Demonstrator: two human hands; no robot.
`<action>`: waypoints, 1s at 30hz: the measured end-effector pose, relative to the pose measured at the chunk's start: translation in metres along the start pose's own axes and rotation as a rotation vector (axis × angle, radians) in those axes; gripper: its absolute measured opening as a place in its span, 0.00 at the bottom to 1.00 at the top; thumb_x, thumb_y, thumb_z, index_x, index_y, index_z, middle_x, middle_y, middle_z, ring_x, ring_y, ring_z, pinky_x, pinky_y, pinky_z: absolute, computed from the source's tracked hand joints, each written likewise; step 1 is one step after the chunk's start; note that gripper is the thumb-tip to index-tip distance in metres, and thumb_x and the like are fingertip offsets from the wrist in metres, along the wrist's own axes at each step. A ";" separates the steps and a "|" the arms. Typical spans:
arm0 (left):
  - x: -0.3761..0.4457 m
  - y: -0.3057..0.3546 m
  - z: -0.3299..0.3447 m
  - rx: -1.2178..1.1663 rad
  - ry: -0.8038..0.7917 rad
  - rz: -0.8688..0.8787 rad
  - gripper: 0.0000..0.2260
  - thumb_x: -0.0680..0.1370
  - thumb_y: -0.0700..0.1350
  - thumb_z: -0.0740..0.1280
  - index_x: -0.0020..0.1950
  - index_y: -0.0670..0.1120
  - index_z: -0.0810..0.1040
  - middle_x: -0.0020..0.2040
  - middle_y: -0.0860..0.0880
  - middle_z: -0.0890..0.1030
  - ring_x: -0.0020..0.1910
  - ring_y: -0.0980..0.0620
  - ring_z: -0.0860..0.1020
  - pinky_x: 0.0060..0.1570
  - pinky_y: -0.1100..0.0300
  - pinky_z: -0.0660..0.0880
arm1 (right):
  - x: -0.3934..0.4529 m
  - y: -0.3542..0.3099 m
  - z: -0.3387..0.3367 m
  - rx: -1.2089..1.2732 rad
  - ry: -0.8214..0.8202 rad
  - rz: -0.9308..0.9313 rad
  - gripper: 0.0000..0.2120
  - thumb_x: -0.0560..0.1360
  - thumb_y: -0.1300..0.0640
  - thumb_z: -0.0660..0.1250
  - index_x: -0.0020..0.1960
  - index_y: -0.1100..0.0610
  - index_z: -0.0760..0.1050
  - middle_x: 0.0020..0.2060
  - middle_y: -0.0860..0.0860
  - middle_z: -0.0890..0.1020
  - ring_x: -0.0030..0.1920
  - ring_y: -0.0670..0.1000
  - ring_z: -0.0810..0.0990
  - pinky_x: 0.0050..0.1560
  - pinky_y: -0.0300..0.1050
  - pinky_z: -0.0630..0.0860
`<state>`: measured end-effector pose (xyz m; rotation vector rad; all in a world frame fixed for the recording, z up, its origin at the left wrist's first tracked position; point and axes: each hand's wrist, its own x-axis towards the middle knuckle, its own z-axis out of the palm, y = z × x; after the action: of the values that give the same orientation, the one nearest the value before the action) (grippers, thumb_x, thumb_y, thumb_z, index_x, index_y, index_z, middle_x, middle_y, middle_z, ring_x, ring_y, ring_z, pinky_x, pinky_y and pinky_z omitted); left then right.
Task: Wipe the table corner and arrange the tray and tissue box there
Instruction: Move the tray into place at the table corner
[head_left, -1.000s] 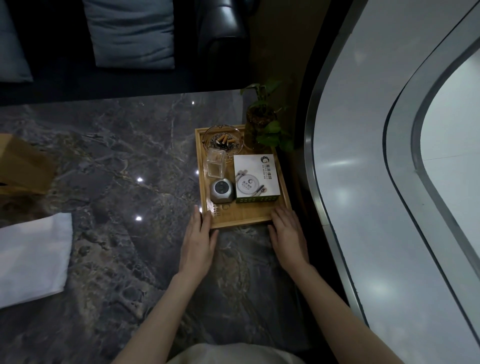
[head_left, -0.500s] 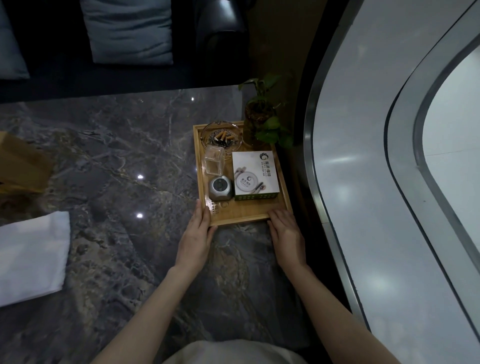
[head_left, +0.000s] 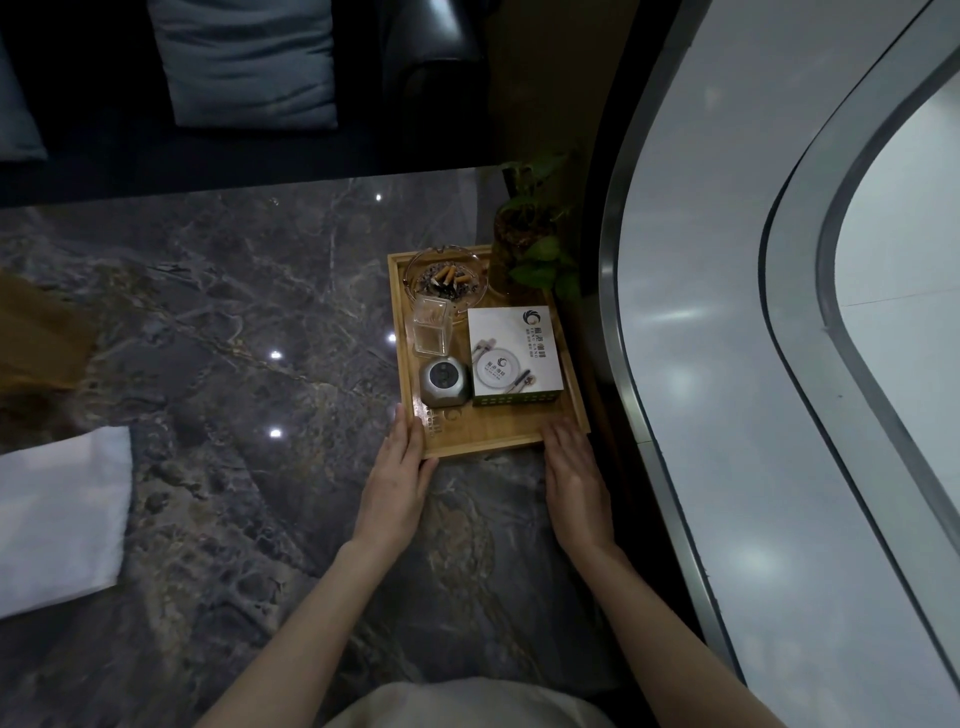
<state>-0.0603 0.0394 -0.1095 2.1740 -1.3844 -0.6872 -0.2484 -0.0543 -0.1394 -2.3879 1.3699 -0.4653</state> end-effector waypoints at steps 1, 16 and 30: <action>0.000 0.000 0.000 0.002 -0.002 0.000 0.26 0.79 0.45 0.58 0.74 0.43 0.52 0.73 0.53 0.43 0.75 0.47 0.51 0.70 0.58 0.51 | 0.000 -0.001 0.000 -0.002 -0.003 0.000 0.24 0.71 0.74 0.65 0.66 0.66 0.68 0.65 0.62 0.74 0.67 0.60 0.70 0.67 0.58 0.58; 0.008 0.006 0.000 -0.037 -0.003 0.002 0.26 0.80 0.45 0.57 0.75 0.43 0.50 0.72 0.54 0.41 0.75 0.48 0.52 0.70 0.58 0.52 | 0.015 -0.004 -0.011 0.145 -0.046 0.028 0.21 0.78 0.59 0.57 0.70 0.64 0.63 0.70 0.60 0.66 0.71 0.50 0.55 0.72 0.44 0.51; 0.009 0.005 0.000 -0.006 -0.019 -0.018 0.26 0.80 0.45 0.57 0.74 0.42 0.51 0.74 0.51 0.42 0.75 0.46 0.53 0.71 0.55 0.53 | 0.016 -0.010 -0.015 0.150 -0.100 0.087 0.21 0.79 0.59 0.57 0.71 0.63 0.61 0.72 0.58 0.63 0.72 0.47 0.52 0.72 0.42 0.50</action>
<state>-0.0607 0.0291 -0.1078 2.1830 -1.3721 -0.7189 -0.2396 -0.0658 -0.1195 -2.1920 1.3391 -0.4044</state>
